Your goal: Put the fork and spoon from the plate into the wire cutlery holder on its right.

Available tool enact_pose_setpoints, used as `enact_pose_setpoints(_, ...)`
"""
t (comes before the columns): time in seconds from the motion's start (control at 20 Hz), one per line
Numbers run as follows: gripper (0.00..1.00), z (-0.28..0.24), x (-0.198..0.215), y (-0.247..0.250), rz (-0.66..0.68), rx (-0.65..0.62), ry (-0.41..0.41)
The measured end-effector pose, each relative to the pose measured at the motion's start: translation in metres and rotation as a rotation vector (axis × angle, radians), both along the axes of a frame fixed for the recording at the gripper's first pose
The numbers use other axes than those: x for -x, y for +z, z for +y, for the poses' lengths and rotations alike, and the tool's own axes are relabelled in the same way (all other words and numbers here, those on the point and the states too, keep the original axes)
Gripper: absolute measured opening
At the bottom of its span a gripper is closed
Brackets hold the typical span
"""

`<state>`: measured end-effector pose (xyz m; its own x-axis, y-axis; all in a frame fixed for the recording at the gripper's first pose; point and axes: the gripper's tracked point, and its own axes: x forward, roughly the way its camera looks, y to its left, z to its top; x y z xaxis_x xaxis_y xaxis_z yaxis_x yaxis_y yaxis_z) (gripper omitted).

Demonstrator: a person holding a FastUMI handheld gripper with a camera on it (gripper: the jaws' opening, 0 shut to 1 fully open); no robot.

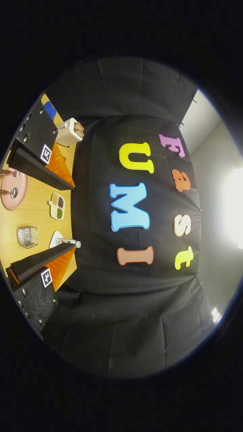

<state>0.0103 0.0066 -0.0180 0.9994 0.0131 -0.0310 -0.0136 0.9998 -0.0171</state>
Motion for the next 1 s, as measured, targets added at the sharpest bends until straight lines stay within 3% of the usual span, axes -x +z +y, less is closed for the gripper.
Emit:
enact_pose_setpoints(0.45, 0.97, 0.024, 0.001, -0.114, 0.241, 0.057, 0.081)
enact_pose_setpoints(1.0, 0.97, 0.054, 0.035, -0.233, 0.519, 0.084, 0.191)
